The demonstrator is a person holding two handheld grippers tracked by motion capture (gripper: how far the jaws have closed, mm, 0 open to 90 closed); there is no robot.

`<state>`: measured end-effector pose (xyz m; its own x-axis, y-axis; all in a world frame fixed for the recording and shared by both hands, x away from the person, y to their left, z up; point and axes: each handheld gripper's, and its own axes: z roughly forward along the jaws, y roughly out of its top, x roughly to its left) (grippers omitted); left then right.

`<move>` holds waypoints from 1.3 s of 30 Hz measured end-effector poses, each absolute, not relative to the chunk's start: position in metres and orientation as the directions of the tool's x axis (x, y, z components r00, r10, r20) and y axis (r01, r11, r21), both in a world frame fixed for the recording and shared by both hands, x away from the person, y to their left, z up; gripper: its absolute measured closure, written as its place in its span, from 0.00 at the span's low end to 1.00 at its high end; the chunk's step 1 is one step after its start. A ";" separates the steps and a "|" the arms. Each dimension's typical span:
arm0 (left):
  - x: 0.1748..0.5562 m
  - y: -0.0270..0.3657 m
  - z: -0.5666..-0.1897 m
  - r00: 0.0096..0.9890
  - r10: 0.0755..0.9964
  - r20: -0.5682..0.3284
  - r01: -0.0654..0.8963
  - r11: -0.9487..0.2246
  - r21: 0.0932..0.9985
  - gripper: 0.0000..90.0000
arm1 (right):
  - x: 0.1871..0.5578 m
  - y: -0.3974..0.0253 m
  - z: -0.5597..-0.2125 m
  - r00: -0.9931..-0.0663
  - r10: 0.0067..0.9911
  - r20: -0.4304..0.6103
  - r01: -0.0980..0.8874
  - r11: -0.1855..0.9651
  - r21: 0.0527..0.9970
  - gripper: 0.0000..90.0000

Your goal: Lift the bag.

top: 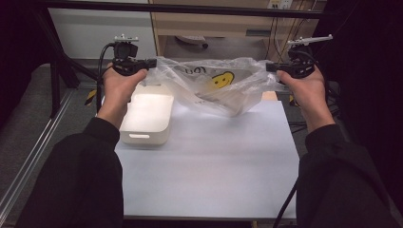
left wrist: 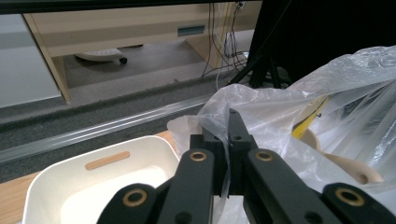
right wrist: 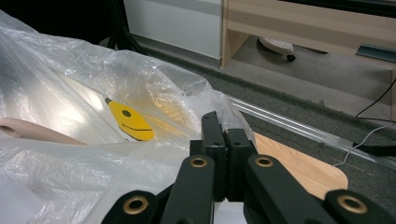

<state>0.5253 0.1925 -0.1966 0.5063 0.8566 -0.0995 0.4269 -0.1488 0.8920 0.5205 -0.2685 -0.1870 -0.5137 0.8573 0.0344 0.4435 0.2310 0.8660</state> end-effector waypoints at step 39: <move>0.458 0.215 -0.292 0.580 0.805 -0.129 0.505 -0.230 0.832 1.00 | 0.475 -0.261 -0.275 -0.564 0.822 0.082 0.490 0.253 0.834 1.00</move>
